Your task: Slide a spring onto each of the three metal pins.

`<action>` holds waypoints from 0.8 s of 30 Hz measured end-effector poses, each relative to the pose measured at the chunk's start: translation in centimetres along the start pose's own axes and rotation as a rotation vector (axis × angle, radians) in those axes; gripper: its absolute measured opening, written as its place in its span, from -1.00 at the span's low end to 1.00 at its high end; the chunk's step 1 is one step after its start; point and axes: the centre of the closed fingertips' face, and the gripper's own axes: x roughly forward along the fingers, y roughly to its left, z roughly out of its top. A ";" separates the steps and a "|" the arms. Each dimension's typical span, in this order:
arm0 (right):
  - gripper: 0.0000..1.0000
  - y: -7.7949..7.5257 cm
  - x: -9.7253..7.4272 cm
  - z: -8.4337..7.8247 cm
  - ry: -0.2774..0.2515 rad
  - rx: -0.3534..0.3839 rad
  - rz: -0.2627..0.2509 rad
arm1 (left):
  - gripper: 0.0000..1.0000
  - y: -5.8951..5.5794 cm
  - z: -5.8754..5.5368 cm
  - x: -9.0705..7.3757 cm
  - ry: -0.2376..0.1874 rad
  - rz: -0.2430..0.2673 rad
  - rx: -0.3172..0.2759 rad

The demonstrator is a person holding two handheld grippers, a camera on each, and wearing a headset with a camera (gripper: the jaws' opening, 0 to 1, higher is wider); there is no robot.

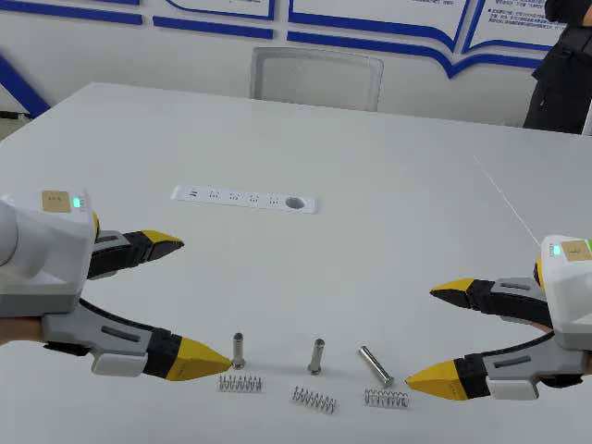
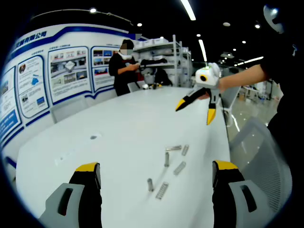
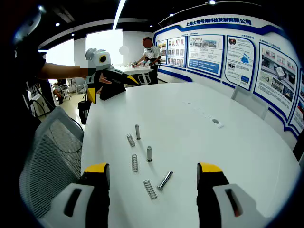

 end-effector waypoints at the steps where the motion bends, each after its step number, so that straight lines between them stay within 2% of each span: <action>1: 0.53 -0.1 0.0 -0.2 0.006 -0.006 -0.006 | 0.98 0.0 -0.1 0.0 0.002 0.001 0.002; 7: 0.52 0.0 -0.2 -0.3 0.004 -0.001 -0.008 | 0.96 -0.1 -0.6 -0.2 0.023 -0.003 -0.004; 12: 0.52 0.4 -0.1 -0.3 0.007 -0.016 -0.012 | 0.95 -0.1 -0.6 0.0 0.039 -0.014 -0.005; 16: 0.52 0.5 -0.1 -0.2 0.003 -0.011 -0.010 | 0.95 -0.4 -0.4 0.0 0.032 -0.020 -0.016; 20: 0.52 0.6 0.0 0.1 0.004 -0.020 -0.012 | 0.94 -0.7 -0.8 -0.1 0.051 -0.027 -0.003; 24: 0.52 0.7 -0.1 0.2 0.006 -0.019 -0.016 | 0.91 -0.5 -0.9 -0.2 0.056 -0.018 -0.005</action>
